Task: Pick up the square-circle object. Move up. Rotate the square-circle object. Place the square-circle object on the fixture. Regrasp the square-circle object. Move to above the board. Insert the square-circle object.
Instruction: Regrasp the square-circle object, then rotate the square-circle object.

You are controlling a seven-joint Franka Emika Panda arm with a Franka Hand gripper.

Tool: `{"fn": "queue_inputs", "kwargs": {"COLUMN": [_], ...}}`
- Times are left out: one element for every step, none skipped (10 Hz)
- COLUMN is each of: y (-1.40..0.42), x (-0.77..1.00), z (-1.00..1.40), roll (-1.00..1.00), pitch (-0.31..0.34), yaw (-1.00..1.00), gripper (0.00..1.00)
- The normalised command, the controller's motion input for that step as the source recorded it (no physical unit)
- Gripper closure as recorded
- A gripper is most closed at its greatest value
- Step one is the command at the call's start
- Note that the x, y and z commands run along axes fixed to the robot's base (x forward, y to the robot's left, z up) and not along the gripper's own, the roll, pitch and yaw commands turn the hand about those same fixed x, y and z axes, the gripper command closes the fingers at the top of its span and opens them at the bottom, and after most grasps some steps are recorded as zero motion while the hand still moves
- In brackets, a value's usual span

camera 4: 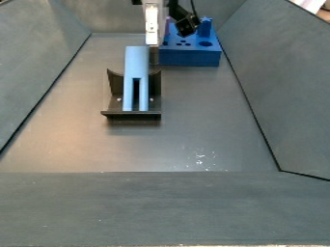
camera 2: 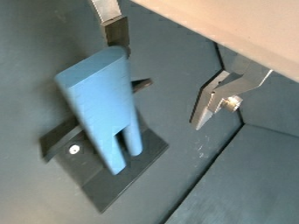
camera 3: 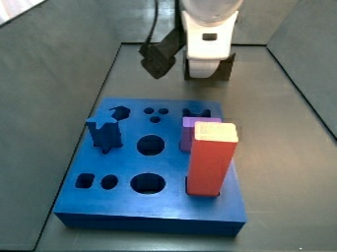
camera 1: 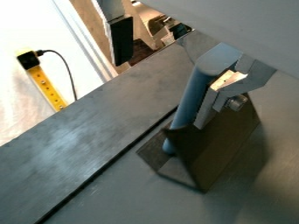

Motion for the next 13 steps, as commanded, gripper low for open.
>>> {"fn": "queue_inputs", "kwargs": {"y": [0.0, 0.0, 0.0, 0.0, -0.01, -0.01, -0.01, 0.0, 0.36, 0.36, 0.32, 0.3, 0.27], "x": [0.71, 0.58, 0.5, 0.44, 0.31, 0.27, 0.17, 0.0, -1.0, -1.0, -1.0, -1.0, -1.0], "z": [-0.04, -0.03, -0.04, -0.03, -0.03, -0.03, -0.02, 0.0, 0.89, 0.89, 0.88, 0.86, 0.83], "roll": [0.05, 0.06, 0.07, 0.07, 0.08, 0.09, 0.09, 0.0, 0.0, -0.01, -0.07, -0.09, -0.12], "pitch": [0.073, 0.091, 0.102, 0.108, 0.121, 0.127, 0.135, 0.0, 0.0, -0.005, -0.048, -0.059, -0.061], "yaw": [-0.04, -0.02, -0.01, 0.0, 0.02, 0.03, 0.05, 0.0, 0.0, 0.0, -0.02, -0.03, -0.05], "gripper": [0.0, 0.0, 0.0, 0.0, 0.0, 0.0, 0.0, 1.0, 1.0, 1.0, 1.0, 1.0, 1.0]}}
